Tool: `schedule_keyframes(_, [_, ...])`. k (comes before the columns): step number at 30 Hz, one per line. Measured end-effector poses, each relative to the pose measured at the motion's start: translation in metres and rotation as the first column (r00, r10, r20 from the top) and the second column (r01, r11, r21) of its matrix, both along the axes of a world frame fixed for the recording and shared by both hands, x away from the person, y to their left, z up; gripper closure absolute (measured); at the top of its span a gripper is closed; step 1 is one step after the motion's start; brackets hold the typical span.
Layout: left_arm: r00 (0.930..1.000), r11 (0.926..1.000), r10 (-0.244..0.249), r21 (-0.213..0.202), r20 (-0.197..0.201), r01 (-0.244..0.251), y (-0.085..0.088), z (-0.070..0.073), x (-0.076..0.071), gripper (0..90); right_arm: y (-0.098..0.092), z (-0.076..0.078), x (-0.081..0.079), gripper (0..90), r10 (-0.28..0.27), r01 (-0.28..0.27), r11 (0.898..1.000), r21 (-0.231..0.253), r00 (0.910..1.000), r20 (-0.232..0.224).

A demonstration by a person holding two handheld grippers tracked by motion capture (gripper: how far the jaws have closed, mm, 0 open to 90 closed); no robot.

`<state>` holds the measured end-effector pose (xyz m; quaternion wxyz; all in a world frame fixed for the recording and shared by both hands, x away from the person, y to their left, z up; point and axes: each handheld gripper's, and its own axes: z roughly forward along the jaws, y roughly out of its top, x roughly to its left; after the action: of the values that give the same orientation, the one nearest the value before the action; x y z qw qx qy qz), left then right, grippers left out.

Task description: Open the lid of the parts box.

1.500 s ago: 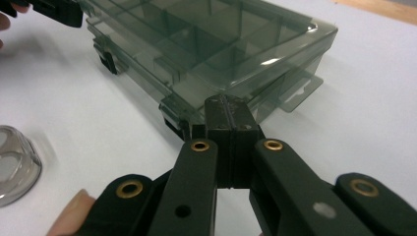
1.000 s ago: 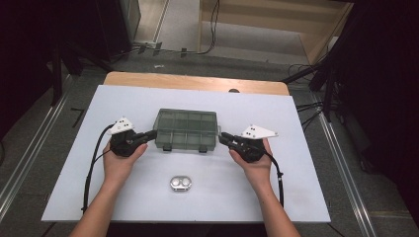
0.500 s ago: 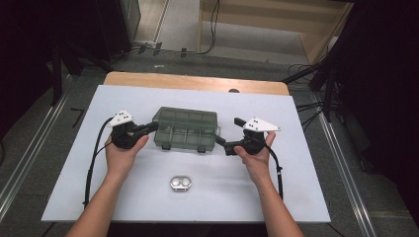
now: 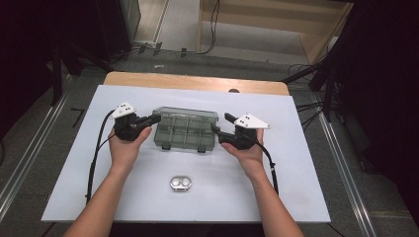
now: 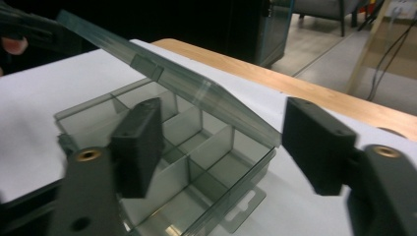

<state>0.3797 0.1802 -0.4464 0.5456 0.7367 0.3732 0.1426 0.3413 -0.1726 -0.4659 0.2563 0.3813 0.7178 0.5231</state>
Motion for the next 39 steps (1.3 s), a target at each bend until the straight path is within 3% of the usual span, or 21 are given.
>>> schedule_keyframes(3, [0.9999,1.0,0.008,-0.003,0.008,-0.008,-0.001,0.003,0.003,88.6,0.003,0.0,0.003,49.3,-0.02,0.019,1.0,0.013,0.9998,0.007])
schedule_keyframes(7, [0.9998,0.9999,0.015,-0.005,0.016,-0.015,-0.002,0.005,0.006,88.6,0.006,0.002,0.008,57.0,-0.058,0.058,0.998,0.002,0.9978,0.031])
schedule_keyframes(9, [0.9995,0.9998,0.02,-0.008,0.022,-0.02,-0.003,0.006,0.007,88.6,0.006,0.003,0.009,64.8,-0.062,0.062,0.998,0.009,0.9974,0.036])
schedule_keyframes(15, [0.9989,0.9998,0.017,-0.009,0.043,-0.017,-0.002,0.006,0.007,88.4,0.007,0.005,0.008,75.6,-0.084,0.084,0.996,0.007,0.9948,0.058])
schedule_keyframes(21, [0.9957,0.9982,0.053,0.024,0.076,-0.055,0.003,0.003,-0.001,82.9,0.007,0.006,0.008,78.2,-0.107,0.106,0.994,0.026,0.993,0.05])
schedule_keyframes(23, [0.9945,0.9958,0.067,0.056,0.08,-0.072,0.003,0.0,-0.002,80.2,0.007,0.006,0.009,78.3,-0.11,0.109,0.994,0.033,0.9928,0.046])
schedule_keyframes(31, [0.9886,0.9881,0.122,0.084,0.089,-0.13,-0.003,-0.005,0.014,70.1,0.006,0.008,0.012,78.8,-0.116,0.114,0.992,0.054,0.9926,0.036])
schedule_keyframes(35, [0.9843,0.9831,0.142,0.101,0.105,-0.153,-0.007,-0.008,0.022,70.5,0.006,0.009,0.014,78.9,-0.119,0.117,0.992,0.052,0.9921,0.038])
schedule_keyframes(39, [0.9808,0.9801,0.157,0.104,0.116,-0.169,-0.009,-0.011,0.026,78.2,0.006,0.009,0.014,79.0,-0.12,0.118,0.992,0.054,0.9921,0.037])
